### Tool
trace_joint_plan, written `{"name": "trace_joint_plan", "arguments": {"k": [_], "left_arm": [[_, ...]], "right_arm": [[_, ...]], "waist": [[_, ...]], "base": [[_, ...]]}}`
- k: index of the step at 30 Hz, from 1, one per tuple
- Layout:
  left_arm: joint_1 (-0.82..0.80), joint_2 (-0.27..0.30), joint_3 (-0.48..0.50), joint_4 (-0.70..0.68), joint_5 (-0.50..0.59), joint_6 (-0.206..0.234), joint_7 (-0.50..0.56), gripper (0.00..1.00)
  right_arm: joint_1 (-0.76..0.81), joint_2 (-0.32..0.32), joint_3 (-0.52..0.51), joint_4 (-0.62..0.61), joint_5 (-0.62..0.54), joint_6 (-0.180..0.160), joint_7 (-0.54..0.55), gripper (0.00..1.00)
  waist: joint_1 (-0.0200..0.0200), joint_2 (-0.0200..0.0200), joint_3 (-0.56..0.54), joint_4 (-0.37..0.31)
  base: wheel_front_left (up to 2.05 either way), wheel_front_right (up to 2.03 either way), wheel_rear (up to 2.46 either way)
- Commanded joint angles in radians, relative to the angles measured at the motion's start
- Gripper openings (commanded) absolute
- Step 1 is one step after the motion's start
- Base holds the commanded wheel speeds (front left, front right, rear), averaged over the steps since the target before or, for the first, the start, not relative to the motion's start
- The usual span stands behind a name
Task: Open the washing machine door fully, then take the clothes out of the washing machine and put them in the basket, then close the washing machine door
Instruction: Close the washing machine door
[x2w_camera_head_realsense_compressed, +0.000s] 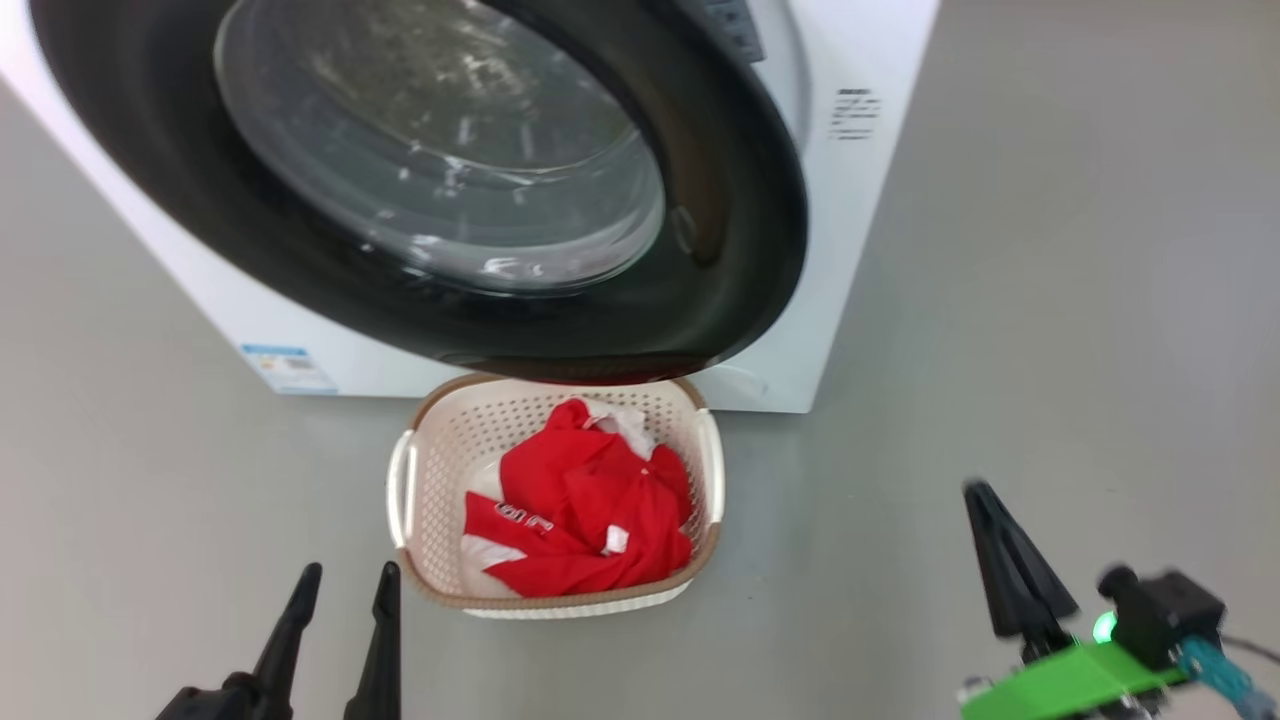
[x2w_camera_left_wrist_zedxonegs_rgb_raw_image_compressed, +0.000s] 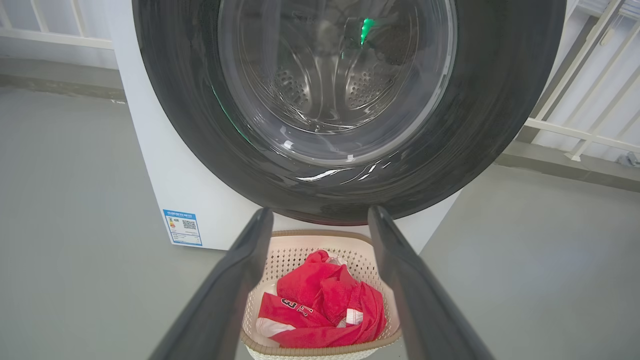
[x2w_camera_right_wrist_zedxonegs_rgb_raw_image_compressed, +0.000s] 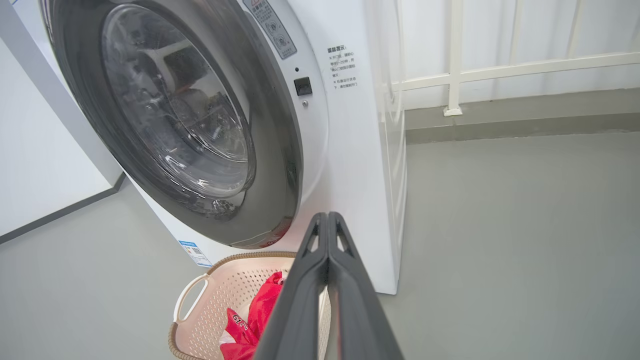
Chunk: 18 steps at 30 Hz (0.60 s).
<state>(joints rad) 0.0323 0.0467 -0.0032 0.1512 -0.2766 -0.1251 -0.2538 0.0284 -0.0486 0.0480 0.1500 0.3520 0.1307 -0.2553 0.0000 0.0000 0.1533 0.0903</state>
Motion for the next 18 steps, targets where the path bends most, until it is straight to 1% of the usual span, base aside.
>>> {"name": "trace_joint_plan", "arguments": {"k": [1, 6, 14, 18], "left_arm": [[-0.036, 0.004, 0.024, -0.028, -0.011, -0.006, -0.008, 1.0], [-0.053, 0.004, 0.0, -0.028, -0.03, -0.006, -0.008, 1.0], [-0.079, 0.004, -0.05, -0.037, -0.048, -0.006, -0.008, 1.0], [-0.09, 0.004, -0.064, -0.044, -0.056, -0.006, -0.008, 1.0]], "right_arm": [[-0.058, -0.008, 0.039, -0.023, 0.004, 0.0, -0.006, 0.0], [-0.164, -0.011, 0.075, -0.012, 0.022, 0.0, -0.006, 0.0], [-0.311, -0.039, 0.057, 0.011, 0.044, 0.0, -0.006, 0.0], [-0.354, -0.056, 0.044, 0.017, 0.046, 0.0, -0.006, 0.0]], "waist": [[0.0, 0.0, 0.021, 0.034], [0.0, 0.0, 0.053, 0.085], [0.0, 0.0, 0.099, 0.162], [0.0, 0.0, 0.121, 0.184]], "base": [[0.0, 0.0, 0.0], [0.0, 0.0, 0.0], [0.0, 0.0, 0.0], [0.0, 0.0, 0.0]]}}
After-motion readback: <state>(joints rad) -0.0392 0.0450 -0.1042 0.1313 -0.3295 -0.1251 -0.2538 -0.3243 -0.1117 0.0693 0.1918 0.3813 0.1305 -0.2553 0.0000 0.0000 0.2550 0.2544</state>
